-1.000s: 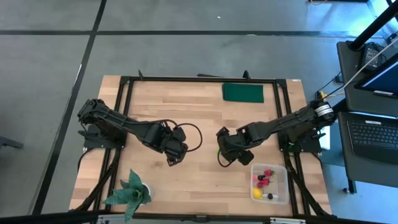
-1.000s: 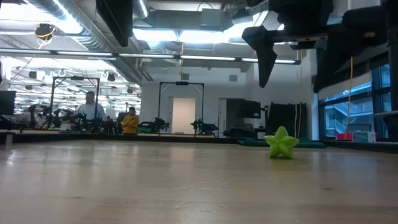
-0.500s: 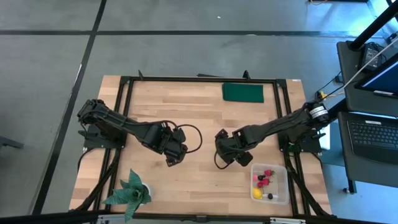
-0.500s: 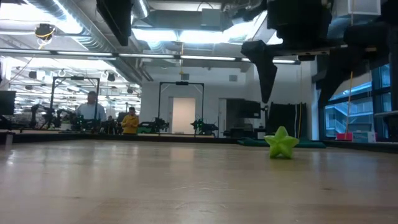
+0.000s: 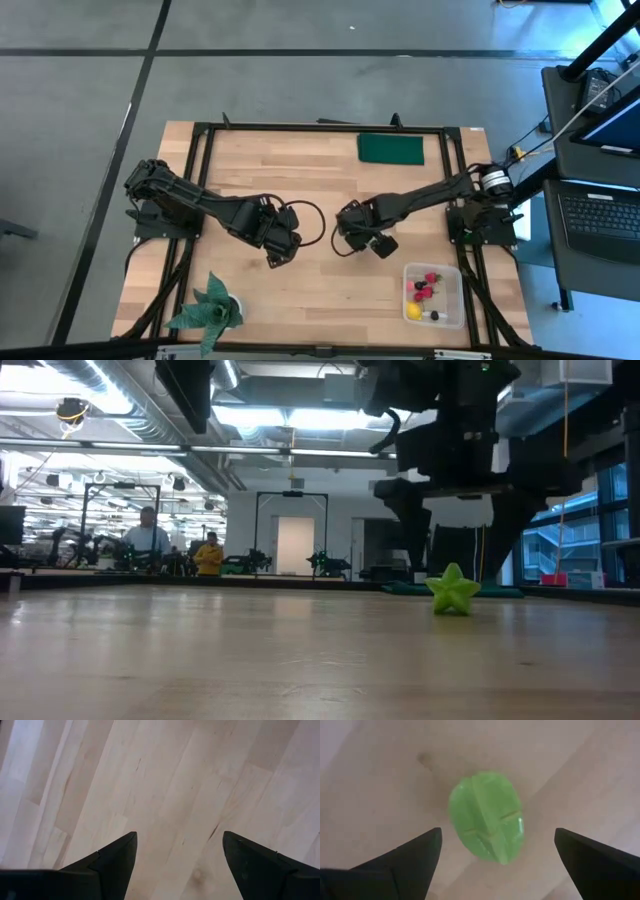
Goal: Pick and placing Produce into tupperware
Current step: Put the green starfruit into the transparent bin
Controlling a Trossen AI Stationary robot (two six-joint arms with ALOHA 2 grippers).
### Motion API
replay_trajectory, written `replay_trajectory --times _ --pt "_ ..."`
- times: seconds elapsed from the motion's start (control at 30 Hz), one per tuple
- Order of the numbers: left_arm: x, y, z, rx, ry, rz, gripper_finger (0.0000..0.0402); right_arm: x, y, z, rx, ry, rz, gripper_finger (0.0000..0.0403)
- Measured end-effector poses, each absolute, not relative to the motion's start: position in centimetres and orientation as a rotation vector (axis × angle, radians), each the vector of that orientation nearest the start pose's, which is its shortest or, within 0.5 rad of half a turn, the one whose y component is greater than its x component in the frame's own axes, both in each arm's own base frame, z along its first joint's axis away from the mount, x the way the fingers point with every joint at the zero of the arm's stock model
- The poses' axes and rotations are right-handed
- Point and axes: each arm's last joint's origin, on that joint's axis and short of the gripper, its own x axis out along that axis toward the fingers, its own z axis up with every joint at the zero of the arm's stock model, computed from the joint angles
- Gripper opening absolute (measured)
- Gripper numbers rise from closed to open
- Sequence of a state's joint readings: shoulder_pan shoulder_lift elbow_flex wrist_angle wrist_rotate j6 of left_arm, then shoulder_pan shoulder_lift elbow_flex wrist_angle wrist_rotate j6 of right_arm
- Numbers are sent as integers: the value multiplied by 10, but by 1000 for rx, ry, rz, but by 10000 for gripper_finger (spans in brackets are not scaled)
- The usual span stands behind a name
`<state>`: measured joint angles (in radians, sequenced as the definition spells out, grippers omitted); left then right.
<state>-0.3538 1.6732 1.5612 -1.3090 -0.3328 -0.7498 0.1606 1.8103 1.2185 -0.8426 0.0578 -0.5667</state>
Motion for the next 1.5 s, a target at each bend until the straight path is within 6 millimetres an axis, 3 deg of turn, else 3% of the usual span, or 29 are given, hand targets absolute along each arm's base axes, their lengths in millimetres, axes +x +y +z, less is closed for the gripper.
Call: replay_trajectory --times 0.27,0.6,1.13,1.37,1.5 --pt "296 -99 304 -158 1239 469 285 333 50 170 -643 1348 553 385" --pt "296 -99 304 -158 1239 470 285 338 51 146 -640 1412 574 380" --pt "296 -98 304 -158 1239 470 285 338 51 144 -640 1419 575 224" --pt "296 -98 304 -150 1241 464 285 333 50 147 -609 1471 562 224" --pt "296 -98 304 -99 1244 442 285 325 49 160 -537 1502 496 237"
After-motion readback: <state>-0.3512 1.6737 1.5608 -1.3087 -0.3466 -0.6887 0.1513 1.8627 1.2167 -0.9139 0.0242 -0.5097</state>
